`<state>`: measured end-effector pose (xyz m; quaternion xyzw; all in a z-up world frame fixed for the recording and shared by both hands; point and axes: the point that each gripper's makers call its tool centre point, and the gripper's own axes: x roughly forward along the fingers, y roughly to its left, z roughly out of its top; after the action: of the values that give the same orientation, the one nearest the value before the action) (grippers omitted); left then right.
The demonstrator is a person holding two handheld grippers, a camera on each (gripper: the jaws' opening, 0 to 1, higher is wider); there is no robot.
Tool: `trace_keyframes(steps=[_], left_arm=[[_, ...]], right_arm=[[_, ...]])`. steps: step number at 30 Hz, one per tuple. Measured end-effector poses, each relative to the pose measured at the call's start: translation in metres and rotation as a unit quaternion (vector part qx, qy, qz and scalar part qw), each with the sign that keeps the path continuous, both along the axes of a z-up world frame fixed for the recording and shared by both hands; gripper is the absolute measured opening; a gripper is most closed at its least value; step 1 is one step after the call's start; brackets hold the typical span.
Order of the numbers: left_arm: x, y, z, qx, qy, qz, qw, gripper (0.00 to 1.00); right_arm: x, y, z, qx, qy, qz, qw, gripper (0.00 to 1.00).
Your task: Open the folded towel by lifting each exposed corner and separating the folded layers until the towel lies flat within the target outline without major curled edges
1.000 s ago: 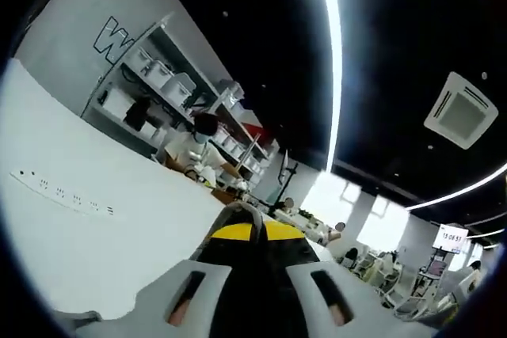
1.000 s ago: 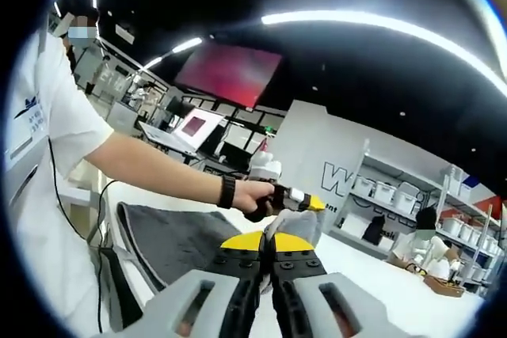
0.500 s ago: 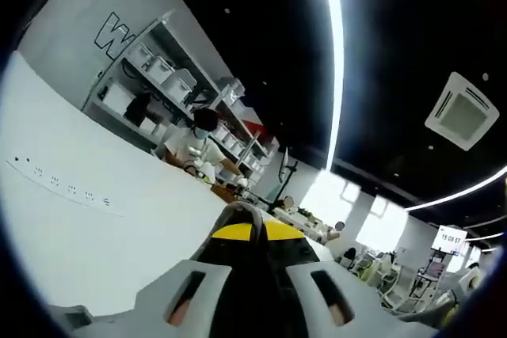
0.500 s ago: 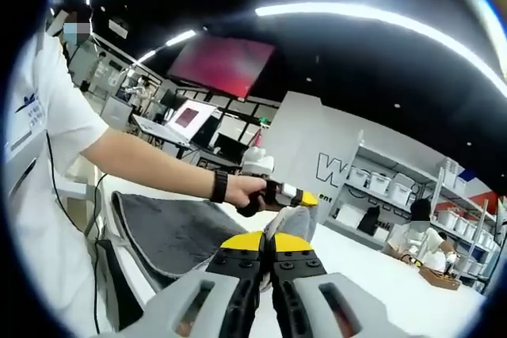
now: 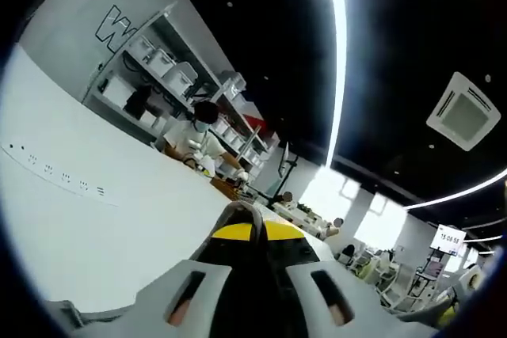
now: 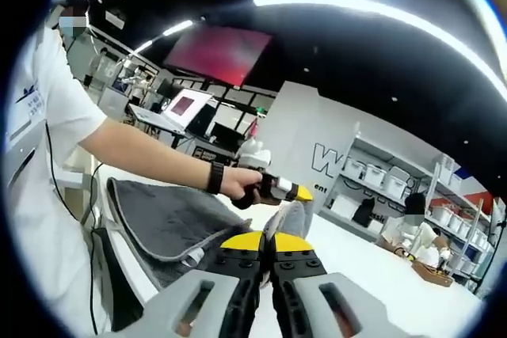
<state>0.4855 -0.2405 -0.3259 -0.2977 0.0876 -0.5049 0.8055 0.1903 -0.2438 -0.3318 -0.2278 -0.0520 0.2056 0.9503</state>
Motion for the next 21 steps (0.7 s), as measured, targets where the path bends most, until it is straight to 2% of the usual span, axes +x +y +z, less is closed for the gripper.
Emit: trace_keyframes(steps=[2, 12, 21], left_arm=[[-0.001, -0.001, 0.001, -0.004, 0.004, -0.002, 1.0, 0.01], [-0.004, -0.01, -0.015, 0.001, 0.018, -0.006, 0.9998, 0.01], [0.002, -0.019, -0.023, 0.008, 0.028, -0.009, 0.9995, 0.01]], right_arm=[[0.0, -0.002, -0.002, -0.004, 0.004, -0.004, 1.0, 0.0], [0.001, -0.007, -0.013, -0.032, 0.024, -0.012, 0.9991, 0.0], [0.002, -0.02, -0.025, -0.051, 0.045, -0.031, 0.9972, 0.0]])
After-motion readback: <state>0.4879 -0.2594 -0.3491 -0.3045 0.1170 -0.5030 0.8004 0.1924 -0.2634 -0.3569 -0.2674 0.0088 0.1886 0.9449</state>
